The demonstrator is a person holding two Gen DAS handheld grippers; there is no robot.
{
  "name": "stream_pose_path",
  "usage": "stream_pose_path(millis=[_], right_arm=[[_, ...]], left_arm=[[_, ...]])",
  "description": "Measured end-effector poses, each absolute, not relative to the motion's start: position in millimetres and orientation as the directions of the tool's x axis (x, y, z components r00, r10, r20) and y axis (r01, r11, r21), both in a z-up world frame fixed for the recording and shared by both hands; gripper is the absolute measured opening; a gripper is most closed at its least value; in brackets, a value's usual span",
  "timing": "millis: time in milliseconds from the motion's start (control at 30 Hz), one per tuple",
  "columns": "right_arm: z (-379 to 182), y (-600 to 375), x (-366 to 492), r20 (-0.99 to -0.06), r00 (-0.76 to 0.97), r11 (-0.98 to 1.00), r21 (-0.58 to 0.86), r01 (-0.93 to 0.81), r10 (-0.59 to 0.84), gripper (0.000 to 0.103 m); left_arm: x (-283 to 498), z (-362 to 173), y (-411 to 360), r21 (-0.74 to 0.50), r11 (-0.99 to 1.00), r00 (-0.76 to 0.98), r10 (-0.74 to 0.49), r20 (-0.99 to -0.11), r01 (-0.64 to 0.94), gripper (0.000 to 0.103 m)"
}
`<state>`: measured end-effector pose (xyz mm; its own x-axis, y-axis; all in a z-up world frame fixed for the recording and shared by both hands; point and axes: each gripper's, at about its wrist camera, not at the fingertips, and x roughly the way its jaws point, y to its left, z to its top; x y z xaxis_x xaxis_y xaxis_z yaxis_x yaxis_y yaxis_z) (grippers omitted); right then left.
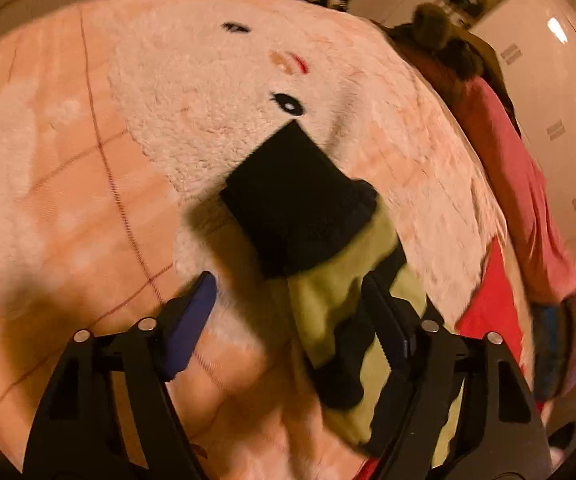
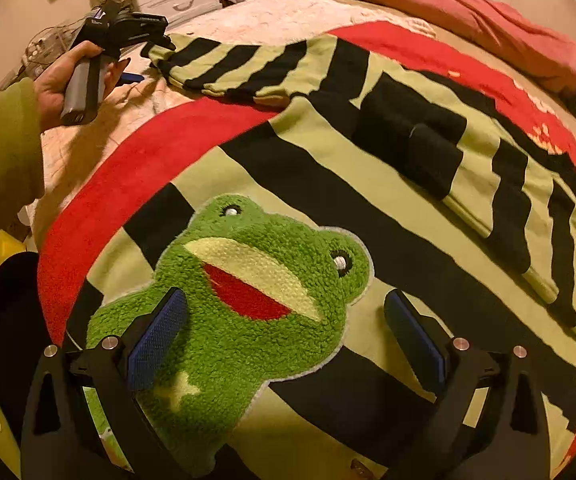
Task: Fold small clothes
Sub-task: 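Grasp the black cuff of the other sleeve with the left gripper, then fold the held sleeve across the body with the left gripper and release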
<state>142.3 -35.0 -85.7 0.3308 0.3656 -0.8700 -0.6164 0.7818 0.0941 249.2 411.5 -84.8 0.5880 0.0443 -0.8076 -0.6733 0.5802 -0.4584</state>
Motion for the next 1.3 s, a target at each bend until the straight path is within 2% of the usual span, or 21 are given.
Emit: stream_pose_path(millis=[33,67,200,333,467,633,733,833,900,967,1033,1100,1167,1233,1300], right_arm=[[-87,-37,143,-0.871,0.328,0.785,0.100,-0.611,0.366,0.099],[-88,-38,143,-0.872,0.324,0.787,0.105,-0.607,0.367,0.099],[-90,-46,149,-0.870,0.329,0.804,0.118,-0.583,0.367,0.099],[-88,-62,157,-0.863,0.338,0.829,0.151,-0.539,0.376,0.099],[-81,-87,164,-0.853,0.370,0.861,0.161,-0.482,0.367,0.099],[-74,-137,180,-0.846,0.420,0.917,0.179,-0.357,0.329,0.099],[-68,-178,188,-0.840,0.460,0.948,0.185,-0.258,0.289,0.099],[-63,-223,195,-0.833,0.502,0.972,0.181,-0.147,0.231,0.099],[-62,-245,199,-0.831,0.515,0.978,0.190,-0.090,0.209,0.099],[-61,-270,201,-0.828,0.527,0.978,0.207,-0.025,0.189,0.099],[-61,-284,202,-0.826,0.533,0.976,0.219,0.007,0.182,0.099],[-59,-296,201,-0.819,0.546,0.973,0.231,0.031,0.177,0.099],[-58,-300,200,-0.812,0.552,0.967,0.252,0.038,0.190,0.099],[-55,-297,199,-0.798,0.555,0.956,0.293,0.016,0.235,0.099],[-51,-287,195,-0.777,0.553,0.941,0.338,-0.035,0.300,0.099]], left_arm=[[252,-87,413,-0.462,0.575,0.587,0.040,-0.809,-0.675,0.039],[254,-89,415,-0.475,0.570,0.594,0.027,-0.804,-0.670,0.021],[254,-65,399,-0.472,0.614,0.625,0.045,-0.779,-0.633,0.012],[245,-14,342,-0.462,0.742,0.703,0.017,-0.711,-0.486,0.012],[240,19,275,-0.485,0.813,0.720,-0.122,-0.683,-0.322,0.013],[231,42,163,-0.451,0.887,0.692,-0.267,-0.671,-0.095,0.013],[231,35,107,-0.412,0.911,0.651,-0.306,-0.695,-0.011,0.013],[234,12,61,-0.435,0.900,0.581,-0.375,-0.723,0.039,0.015],[242,-10,36,-0.442,0.895,0.522,-0.403,-0.751,0.056,0.027],[239,-27,11,-0.472,0.878,0.464,-0.450,-0.763,0.076,0.032],[233,-35,-4,-0.492,0.864,0.432,-0.485,-0.761,0.103,0.037],[225,-36,-7,-0.503,0.856,0.418,-0.504,-0.755,0.123,0.048],[213,-30,0,-0.522,0.841,0.428,-0.527,-0.735,0.139,0.048],[201,-18,16,-0.485,0.864,0.497,-0.482,-0.721,0.134,0.048],[194,-8,39,-0.410,0.909,0.565,-0.380,-0.732,0.081,0.048]])
